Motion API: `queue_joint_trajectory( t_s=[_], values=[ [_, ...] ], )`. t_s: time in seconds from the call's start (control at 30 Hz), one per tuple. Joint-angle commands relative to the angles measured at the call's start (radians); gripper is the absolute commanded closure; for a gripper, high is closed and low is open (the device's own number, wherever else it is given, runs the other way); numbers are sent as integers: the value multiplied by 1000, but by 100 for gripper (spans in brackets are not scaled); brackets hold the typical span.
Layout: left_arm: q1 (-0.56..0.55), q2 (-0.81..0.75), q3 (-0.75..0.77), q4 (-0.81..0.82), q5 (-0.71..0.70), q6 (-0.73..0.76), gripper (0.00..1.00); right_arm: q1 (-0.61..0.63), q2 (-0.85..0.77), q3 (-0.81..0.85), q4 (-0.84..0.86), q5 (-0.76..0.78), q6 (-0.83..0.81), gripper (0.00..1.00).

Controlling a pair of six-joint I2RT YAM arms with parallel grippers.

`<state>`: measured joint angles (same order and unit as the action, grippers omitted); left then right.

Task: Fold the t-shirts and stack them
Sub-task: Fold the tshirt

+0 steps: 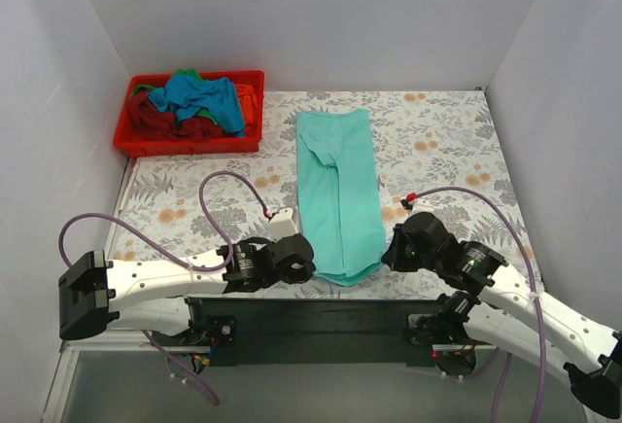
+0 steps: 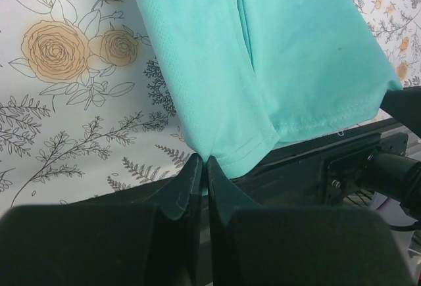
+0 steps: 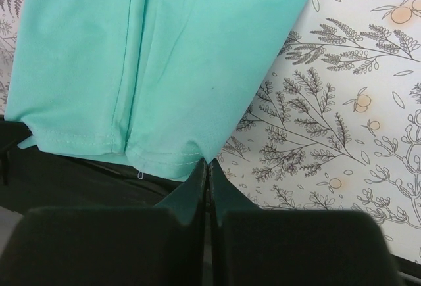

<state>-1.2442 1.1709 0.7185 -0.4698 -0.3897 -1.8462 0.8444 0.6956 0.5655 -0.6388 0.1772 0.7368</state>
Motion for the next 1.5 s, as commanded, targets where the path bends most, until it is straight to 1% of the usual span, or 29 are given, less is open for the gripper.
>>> queue_joint_trajectory(
  t_s=[0.0, 0.43, 0.57, 0.67, 0.8, 0.83, 0.9, 0.93, 0.97, 1.0, 1.1, 1.3, 1.47],
  values=[
    [-43, -28, -5, -38, -58, -44, 100, 1, -44, 59, -67, -18, 3, 99],
    [-222, -86, 70, -259, -92, -200, 100, 1, -123, 148, -242, -100, 6, 99],
    [-262, -77, 84, -259, -95, -231, 100, -1, -145, 172, -279, -111, 7, 99],
    [-268, -54, 85, -201, -103, -225, 100, 1, -151, 177, -277, -104, 16, 99],
    [-268, -34, 87, -155, -169, -231, 100, 1, -136, 178, -248, -88, 29, 99],
    [-265, -34, 85, -144, -201, -235, 100, 1, -134, 175, -236, -87, 30, 99],
    [-238, -40, 70, -109, -207, -208, 100, 1, -123, 168, -197, -84, 30, 99],
    [-221, -42, 65, -58, -178, -190, 100, 1, -116, 163, -187, -85, 30, 99],
    [-203, -42, 59, -32, -163, -145, 100, 1, -102, 160, -164, -85, 29, 99],
    [-174, -40, 56, -14, -149, -133, 100, 1, -94, 154, -153, -87, 30, 99],
    [-135, -36, 62, -4, -138, -104, 100, -1, -74, 143, -104, -78, 29, 99],
    [-31, -92, 3, 71, -81, -42, 100, 1, -42, 129, -33, -15, 45, 99],
    [5, -116, -24, 99, -75, -4, 100, -1, -31, 106, 50, 34, 59, 99]
  ],
)
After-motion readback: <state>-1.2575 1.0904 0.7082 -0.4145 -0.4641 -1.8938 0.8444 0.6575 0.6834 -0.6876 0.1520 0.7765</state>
